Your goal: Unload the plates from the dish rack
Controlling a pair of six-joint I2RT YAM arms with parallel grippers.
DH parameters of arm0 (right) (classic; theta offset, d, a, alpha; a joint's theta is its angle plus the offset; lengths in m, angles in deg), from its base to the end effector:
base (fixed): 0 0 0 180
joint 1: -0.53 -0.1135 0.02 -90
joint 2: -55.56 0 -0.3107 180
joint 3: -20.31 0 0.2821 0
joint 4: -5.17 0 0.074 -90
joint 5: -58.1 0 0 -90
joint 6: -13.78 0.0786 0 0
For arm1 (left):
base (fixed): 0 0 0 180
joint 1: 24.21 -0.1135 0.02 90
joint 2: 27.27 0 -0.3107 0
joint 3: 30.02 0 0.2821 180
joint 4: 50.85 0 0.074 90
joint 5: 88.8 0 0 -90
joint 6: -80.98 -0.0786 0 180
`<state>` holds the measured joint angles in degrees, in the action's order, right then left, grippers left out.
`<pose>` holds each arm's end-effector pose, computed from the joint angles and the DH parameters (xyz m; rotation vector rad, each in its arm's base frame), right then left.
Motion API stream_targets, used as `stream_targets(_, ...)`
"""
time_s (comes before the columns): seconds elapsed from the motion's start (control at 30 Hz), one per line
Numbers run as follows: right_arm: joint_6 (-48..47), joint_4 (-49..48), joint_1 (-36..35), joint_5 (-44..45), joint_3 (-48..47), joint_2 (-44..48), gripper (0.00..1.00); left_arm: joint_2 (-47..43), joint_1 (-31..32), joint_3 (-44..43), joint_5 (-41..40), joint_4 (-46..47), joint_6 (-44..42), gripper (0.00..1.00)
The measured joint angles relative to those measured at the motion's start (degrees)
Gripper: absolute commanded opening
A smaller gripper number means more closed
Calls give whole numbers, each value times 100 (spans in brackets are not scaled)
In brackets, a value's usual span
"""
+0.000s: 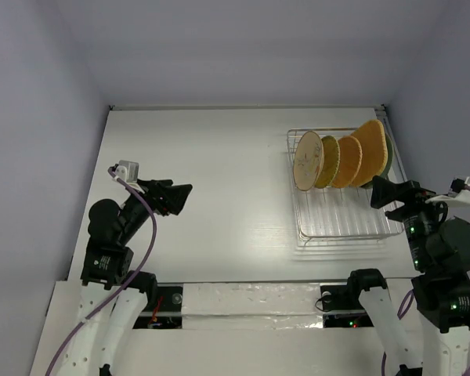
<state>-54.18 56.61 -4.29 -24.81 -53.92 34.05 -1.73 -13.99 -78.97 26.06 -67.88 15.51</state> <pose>0.0544 -0.0051 0.4553 0.3296 1.5198 0.2751 0.1348 -0.0579 0.3757 0.1773 1.5118 -0.8043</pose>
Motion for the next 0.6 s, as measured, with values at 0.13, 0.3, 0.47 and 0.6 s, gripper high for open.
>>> stream_targets(0.13,-79,13,0,-92,-101,-109,62,0,72,-4,-85,-83,-63,64)
stream_targets(0.3,-131,37,0,-162,-136,-468,4,-9,210,-4,-177,-199,-140,46)
stream_targets(0.47,-127,28,0,-155,-146,-1001,0,-68,343,-4,-302,-260,-118,5)
stream_targets(0.6,-125,-31,0,4,-282,-1539,0,-157,485,-4,-538,-315,-129,0)
